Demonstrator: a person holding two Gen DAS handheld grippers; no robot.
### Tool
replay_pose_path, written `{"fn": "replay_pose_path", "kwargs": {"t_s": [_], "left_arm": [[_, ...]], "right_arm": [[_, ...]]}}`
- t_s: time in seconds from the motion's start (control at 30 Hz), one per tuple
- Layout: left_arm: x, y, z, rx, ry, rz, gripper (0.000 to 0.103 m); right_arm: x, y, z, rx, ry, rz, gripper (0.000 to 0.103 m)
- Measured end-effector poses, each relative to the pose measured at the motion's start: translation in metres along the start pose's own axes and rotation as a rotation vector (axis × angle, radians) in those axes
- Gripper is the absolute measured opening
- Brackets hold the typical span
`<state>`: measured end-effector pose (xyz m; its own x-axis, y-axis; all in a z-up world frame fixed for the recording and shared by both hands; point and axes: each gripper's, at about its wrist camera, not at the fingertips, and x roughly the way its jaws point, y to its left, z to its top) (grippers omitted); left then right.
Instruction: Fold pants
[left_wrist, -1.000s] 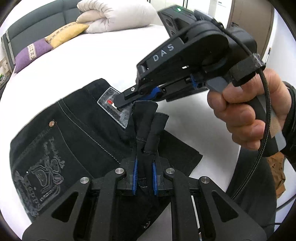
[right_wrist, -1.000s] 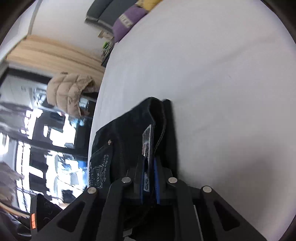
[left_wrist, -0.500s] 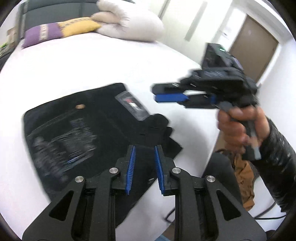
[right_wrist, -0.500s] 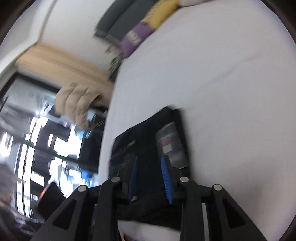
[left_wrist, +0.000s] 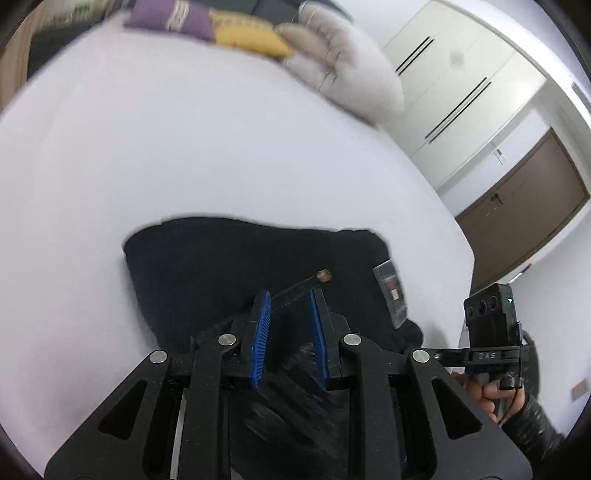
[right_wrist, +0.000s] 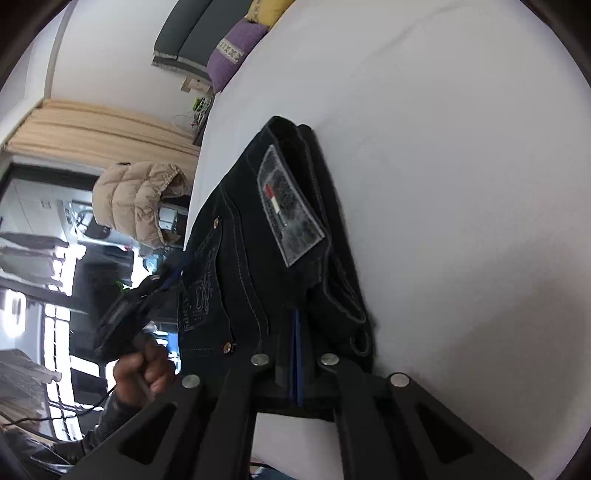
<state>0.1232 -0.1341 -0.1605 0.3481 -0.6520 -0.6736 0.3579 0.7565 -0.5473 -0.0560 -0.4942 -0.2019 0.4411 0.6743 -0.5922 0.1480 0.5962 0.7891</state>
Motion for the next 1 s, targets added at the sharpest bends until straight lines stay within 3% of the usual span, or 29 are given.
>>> {"fn": "replay_pose_path", "kwargs": {"t_s": [0.23,0.43,0.63,0.77,0.8,0.83,0.87,0.9,0.93,1.0], "left_arm": [[-0.008,0.01,-0.058,-0.015,-0.012,-0.086,0.019],[-0.035,-0.016,-0.112,0.084,-0.008,-0.101,0.019],[-0.047,-0.044,-0.127,0.277,0.01,0.04,0.019],[-0.037,-0.055,-0.134,0.327,0.023,0.108,0.019],[-0.035,-0.057,-0.133,0.339,0.035,0.127,0.019],[-0.034,-0.058,-0.133,0.342,0.042,0.136,0.019],[-0.033,-0.059,-0.132,0.34,0.048,0.143,0.019],[-0.031,-0.059,-0.132,0.339,0.055,0.151,0.019],[-0.03,-0.06,-0.132,0.342,0.06,0.159,0.019],[-0.031,-0.06,-0.132,0.343,0.067,0.168,0.019]], "right_arm": [[0.006,-0.009,-0.007,0.005,-0.035,0.045,0.0],[0.003,-0.006,-0.008,-0.008,-0.054,0.035,0.0],[-0.002,-0.003,-0.021,-0.045,-0.087,0.01,0.0],[-0.007,0.012,-0.023,-0.093,-0.103,-0.048,0.0],[-0.01,0.026,-0.024,-0.138,-0.1,-0.089,0.005],[-0.012,0.034,-0.025,-0.165,-0.097,-0.102,0.027],[-0.016,0.048,-0.024,-0.198,-0.098,-0.092,0.055],[-0.023,0.06,-0.023,-0.218,-0.121,-0.078,0.067],[-0.027,0.066,-0.022,-0.228,-0.147,-0.081,0.077],[-0.042,0.082,-0.014,-0.261,-0.213,-0.098,0.077]]}}
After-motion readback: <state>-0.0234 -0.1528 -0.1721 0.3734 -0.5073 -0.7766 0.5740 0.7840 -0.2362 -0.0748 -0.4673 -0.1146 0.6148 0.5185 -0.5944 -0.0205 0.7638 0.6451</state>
